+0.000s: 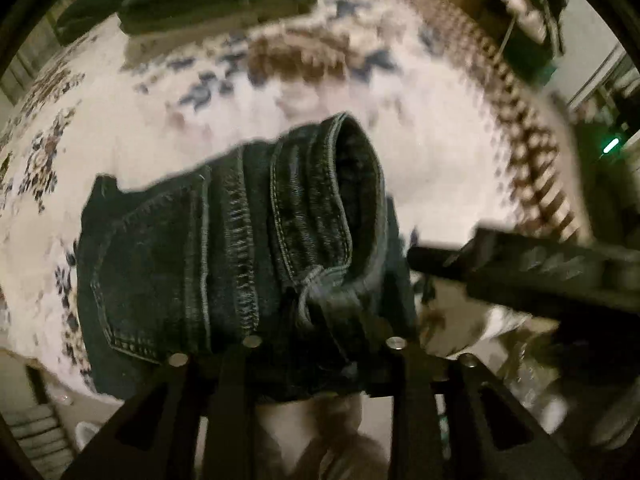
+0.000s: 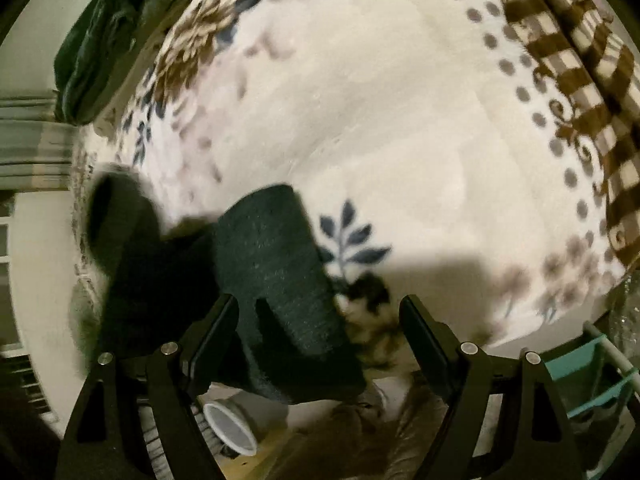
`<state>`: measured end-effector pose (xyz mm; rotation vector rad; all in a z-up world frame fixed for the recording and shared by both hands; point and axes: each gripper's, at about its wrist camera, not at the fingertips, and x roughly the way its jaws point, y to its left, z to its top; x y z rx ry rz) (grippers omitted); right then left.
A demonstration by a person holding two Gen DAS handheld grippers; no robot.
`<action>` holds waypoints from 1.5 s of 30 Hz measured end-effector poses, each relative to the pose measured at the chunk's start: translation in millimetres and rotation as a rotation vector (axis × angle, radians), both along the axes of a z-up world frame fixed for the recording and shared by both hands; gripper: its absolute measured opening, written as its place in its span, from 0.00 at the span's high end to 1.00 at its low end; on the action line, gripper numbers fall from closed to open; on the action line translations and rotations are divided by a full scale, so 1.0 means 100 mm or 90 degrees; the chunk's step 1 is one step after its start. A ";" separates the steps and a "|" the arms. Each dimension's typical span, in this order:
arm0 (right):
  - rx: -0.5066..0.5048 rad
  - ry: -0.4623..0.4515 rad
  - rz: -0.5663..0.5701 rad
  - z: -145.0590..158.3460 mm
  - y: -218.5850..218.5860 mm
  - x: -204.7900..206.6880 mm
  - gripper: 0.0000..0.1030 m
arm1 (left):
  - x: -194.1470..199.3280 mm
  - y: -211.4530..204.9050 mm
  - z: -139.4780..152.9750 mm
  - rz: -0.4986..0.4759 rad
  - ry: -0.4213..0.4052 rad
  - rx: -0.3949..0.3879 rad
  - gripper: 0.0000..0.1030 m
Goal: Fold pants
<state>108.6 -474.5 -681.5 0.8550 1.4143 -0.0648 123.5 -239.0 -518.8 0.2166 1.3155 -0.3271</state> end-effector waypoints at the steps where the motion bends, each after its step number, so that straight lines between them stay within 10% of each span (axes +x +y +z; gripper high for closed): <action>1: 0.000 -0.001 0.002 0.01 -0.04 0.00 0.18 | 0.00 -0.03 0.01 0.004 0.013 0.004 0.67; 8: 0.064 -0.048 0.010 0.27 -0.11 -0.03 0.18 | -0.01 0.20 0.46 0.068 0.021 0.004 0.25; 20: 0.036 -0.011 0.128 -0.09 0.65 0.43 0.17 | 0.36 1.01 0.28 0.164 -0.015 0.186 0.24; 23: -0.030 -0.039 0.135 0.00 0.72 0.44 0.40 | 0.37 1.08 0.24 0.172 -0.019 0.206 0.24; 25: -0.060 -0.046 0.135 0.04 0.76 0.43 0.63 | 0.37 1.12 0.23 0.178 -0.018 0.209 0.24; 33: -0.079 -0.092 0.095 0.51 0.61 0.17 0.92 | 0.32 1.16 0.24 0.187 -0.014 0.200 0.24; 45: -0.090 -0.061 0.019 0.64 -0.22 -0.03 0.92 | 0.42 1.28 0.13 0.231 0.019 0.132 0.24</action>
